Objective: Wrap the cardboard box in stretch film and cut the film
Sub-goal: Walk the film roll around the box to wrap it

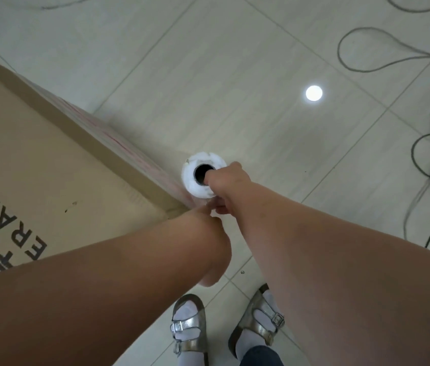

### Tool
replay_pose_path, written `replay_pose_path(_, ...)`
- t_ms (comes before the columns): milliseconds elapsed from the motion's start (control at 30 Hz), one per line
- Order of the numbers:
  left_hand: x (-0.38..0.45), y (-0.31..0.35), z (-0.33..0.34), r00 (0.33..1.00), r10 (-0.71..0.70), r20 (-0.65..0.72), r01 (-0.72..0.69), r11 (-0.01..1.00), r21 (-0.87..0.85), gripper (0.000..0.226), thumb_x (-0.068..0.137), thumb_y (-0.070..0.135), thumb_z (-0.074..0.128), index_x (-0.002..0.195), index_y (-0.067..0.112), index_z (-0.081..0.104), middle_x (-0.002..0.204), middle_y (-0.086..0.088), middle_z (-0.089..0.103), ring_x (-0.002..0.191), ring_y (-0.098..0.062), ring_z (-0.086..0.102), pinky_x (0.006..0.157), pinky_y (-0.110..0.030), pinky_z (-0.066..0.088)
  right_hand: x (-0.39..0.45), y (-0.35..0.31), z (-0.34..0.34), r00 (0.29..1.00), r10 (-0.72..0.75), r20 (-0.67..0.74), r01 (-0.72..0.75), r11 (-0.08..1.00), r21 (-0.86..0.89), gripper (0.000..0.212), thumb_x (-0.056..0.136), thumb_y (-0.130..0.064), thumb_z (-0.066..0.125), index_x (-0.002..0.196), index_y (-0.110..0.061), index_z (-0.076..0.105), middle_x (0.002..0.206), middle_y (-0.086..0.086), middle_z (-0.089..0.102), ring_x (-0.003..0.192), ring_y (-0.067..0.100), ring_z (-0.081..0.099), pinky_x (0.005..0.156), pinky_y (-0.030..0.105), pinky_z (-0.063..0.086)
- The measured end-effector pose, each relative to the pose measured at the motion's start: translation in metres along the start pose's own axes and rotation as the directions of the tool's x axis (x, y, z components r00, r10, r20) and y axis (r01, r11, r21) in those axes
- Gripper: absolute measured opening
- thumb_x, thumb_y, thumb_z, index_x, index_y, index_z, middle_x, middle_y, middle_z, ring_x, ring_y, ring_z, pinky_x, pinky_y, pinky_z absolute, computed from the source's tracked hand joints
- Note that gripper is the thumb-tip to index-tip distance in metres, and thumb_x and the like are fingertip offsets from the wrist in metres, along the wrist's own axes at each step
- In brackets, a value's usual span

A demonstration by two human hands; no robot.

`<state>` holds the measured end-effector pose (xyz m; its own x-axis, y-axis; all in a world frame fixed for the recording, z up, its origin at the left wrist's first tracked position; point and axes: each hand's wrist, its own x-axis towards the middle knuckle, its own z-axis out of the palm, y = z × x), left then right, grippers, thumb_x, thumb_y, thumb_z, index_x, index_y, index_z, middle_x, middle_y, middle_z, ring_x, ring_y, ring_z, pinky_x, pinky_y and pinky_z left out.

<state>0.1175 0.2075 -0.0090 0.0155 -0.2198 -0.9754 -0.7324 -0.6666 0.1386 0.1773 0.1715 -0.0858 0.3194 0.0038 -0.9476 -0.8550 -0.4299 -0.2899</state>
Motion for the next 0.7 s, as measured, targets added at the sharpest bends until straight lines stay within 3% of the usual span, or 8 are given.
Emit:
replay_pose_path(67,-0.007,-0.002,-0.003,0.998,0.041,-0.037,-0.046,0.992,-0.116,0.042,0.102,0.04,0.037,0.135,0.017,0.051,0.135,-0.006,0.051,0.125,-0.025,0.045,0.108,-0.04,0.031,0.003,0.001,0.007,1.0,-0.023,0.006,0.024,0.995,-0.098,0.054,0.091,-0.021,0.055,0.138,-0.014,0.028,0.097,0.012,0.054,0.062,0.025,0.062,0.065,0.037,0.056)
replay_pose_path(133,-0.021,-0.008,-0.011,0.987,0.076,-0.144,-0.122,0.93,-0.347,0.042,0.1,0.045,0.037,0.122,0.018,0.06,0.116,-0.002,0.062,0.109,-0.02,0.055,0.103,-0.034,0.039,0.007,0.006,0.006,0.998,-0.059,0.025,0.063,0.981,-0.184,0.057,0.091,-0.022,0.056,0.139,-0.012,0.026,0.108,0.01,0.054,0.067,0.023,0.058,0.061,0.034,0.05)
replay_pose_path(200,-0.038,-0.031,-0.011,0.977,0.064,-0.205,-0.178,0.773,-0.608,0.03,0.098,0.046,0.042,0.092,0.026,0.064,0.087,0.008,0.063,0.082,-0.008,0.058,0.087,-0.018,0.045,0.011,0.008,0.006,0.994,-0.085,0.061,0.099,0.958,-0.271,0.06,0.091,-0.026,0.058,0.139,-0.01,0.026,0.123,0.012,0.052,0.078,0.023,0.052,0.064,0.034,0.043)
replay_pose_path(267,-0.053,-0.066,-0.007,0.972,-0.046,-0.23,-0.156,0.606,-0.78,0.023,0.093,0.046,0.051,0.076,0.034,0.061,0.077,0.014,0.062,0.071,0.002,0.055,0.07,-0.012,0.04,0.012,0.008,0.009,0.993,-0.075,0.094,0.099,0.956,-0.277,0.059,0.09,-0.029,0.059,0.136,-0.01,0.026,0.112,0.012,0.054,0.082,0.025,0.056,0.066,0.037,0.05)
replay_pose_path(367,-0.046,-0.11,0.01,0.874,-0.378,-0.306,-0.121,0.44,-0.89,0.022,0.088,0.043,0.06,0.109,0.039,0.062,0.107,0.016,0.064,0.099,-0.006,0.058,0.086,-0.023,0.044,0.012,0.003,0.016,0.995,-0.032,0.093,0.055,0.965,-0.256,0.059,0.09,-0.033,0.058,0.135,-0.015,0.025,0.108,0.017,0.06,0.082,0.03,0.071,0.075,0.04,0.059)
replay_pose_path(467,-0.011,-0.124,0.02,0.877,-0.438,-0.196,0.067,0.517,-0.853,0.06,0.089,0.032,0.063,0.143,0.026,0.038,0.133,0.003,0.054,0.119,-0.019,0.052,0.1,-0.031,0.042,0.014,-0.003,0.018,0.994,-0.01,0.105,0.041,0.956,-0.292,0.059,0.089,-0.03,0.06,0.134,-0.017,0.024,0.112,0.017,0.061,0.081,0.027,0.074,0.051,0.026,0.05)
replay_pose_path(600,0.021,-0.133,0.016,0.929,-0.358,-0.091,0.132,0.552,-0.823,0.055,0.081,0.022,0.067,0.131,0.012,0.047,0.121,-0.009,0.06,0.108,-0.026,0.059,0.093,-0.036,0.049,0.021,-0.012,0.02,0.993,0.013,0.12,0.037,0.914,-0.403,0.061,0.085,-0.028,0.064,0.131,-0.011,0.028,0.102,0.018,0.066,0.08,0.029,0.073,0.064,0.035,0.06)
replay_pose_path(700,0.026,-0.143,0.008,0.919,-0.37,-0.137,0.16,0.666,-0.729,0.051,0.082,0.03,0.069,0.127,0.013,0.053,0.117,-0.008,0.063,0.101,-0.023,0.06,0.077,-0.03,0.045,0.019,-0.029,0.019,0.992,0.019,0.122,0.051,0.837,-0.545,0.053,0.087,-0.032,0.062,0.128,-0.003,0.044,0.1,0.014,0.066,0.078,0.027,0.07,0.052,0.028,0.056)
